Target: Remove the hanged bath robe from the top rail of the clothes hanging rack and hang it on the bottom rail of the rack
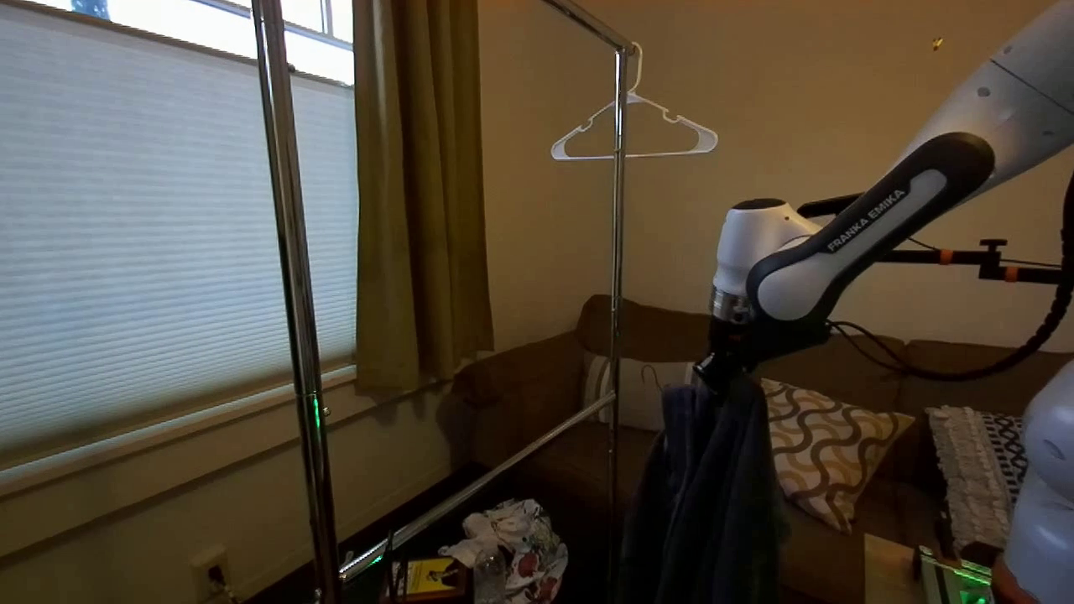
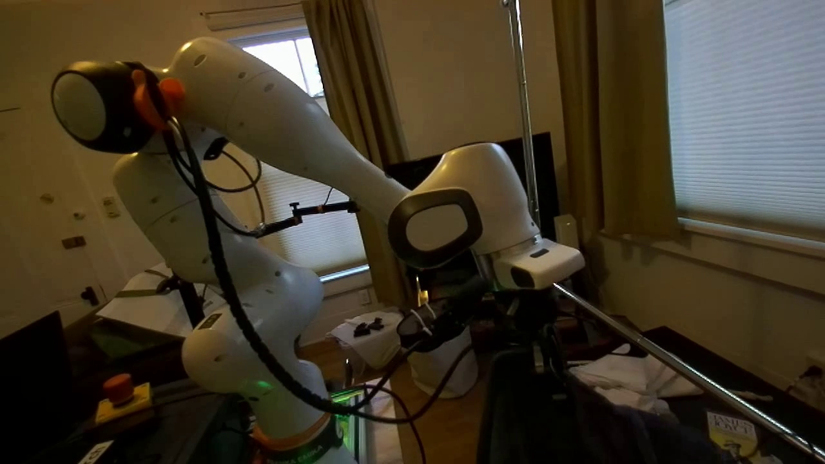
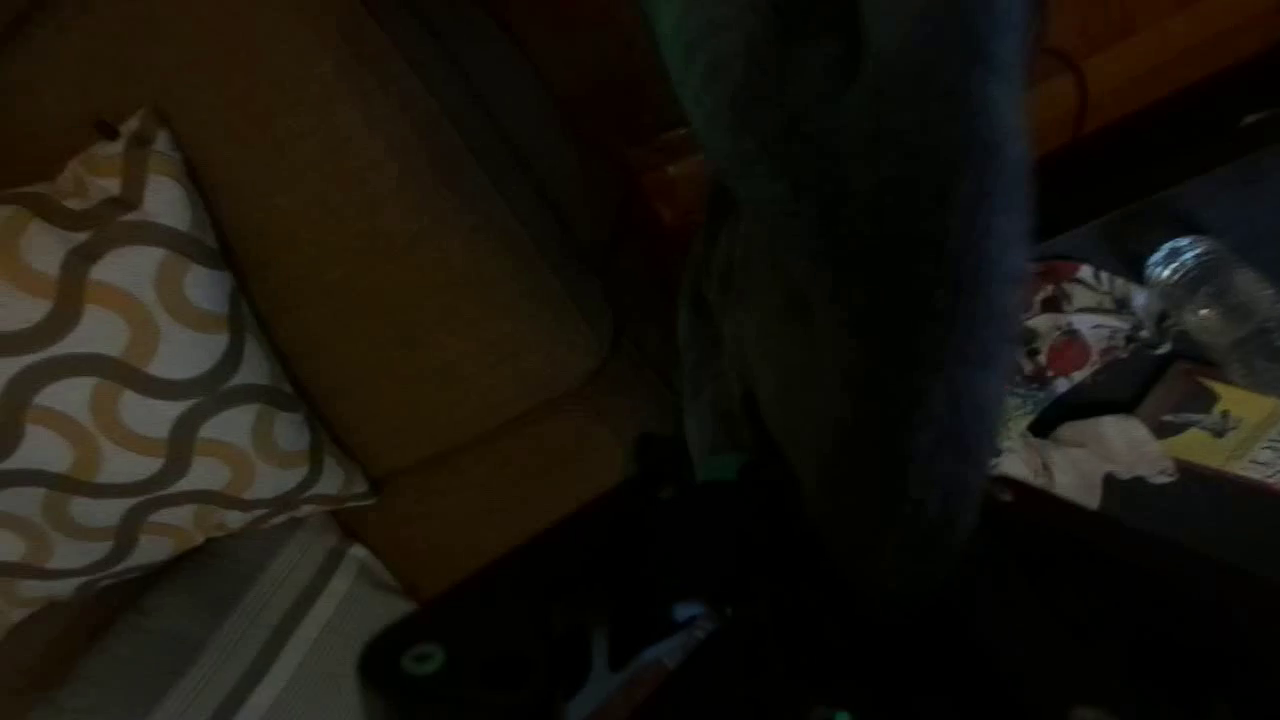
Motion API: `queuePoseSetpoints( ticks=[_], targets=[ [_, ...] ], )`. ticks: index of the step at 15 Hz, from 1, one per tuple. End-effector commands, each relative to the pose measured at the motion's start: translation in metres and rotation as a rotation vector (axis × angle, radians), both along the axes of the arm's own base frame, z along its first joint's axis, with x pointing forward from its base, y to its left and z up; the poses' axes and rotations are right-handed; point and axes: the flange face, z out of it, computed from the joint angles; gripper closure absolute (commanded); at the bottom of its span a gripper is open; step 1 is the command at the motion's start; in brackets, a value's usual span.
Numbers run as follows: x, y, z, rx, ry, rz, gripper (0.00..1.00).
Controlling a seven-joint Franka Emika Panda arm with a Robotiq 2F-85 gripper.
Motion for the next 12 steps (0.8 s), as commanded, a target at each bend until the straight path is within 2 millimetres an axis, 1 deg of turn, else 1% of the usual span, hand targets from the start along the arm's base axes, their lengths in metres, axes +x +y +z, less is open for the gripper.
queuePoseSetpoints(
  ticks=[1,3,5,7,8,9,10,11,12],
  targets=[
    [0.011,-0.018,-0.009,-0.043,0.012,0.036,0.99],
    [0.015,-0.009,-0.020,-0.050,0.090,0.138,0.99],
    [0.015,-0.008,-0.027,-0.043,0.136,0.231,0.99],
    [0.010,-0.020,-0.025,-0.042,0.151,0.285,0.99],
    [0.005,-0.023,-0.022,-0.022,0.126,0.351,0.99],
    [0.002,-0.021,-0.023,-0.013,0.112,0.412,0.99],
    [-0.002,-0.019,-0.017,0.011,0.074,0.448,0.99],
    [0.007,-0.023,-0.031,-0.009,0.135,0.366,0.95],
    [0.005,-0.025,-0.029,0.003,0.123,0.398,0.95]
  ],
)
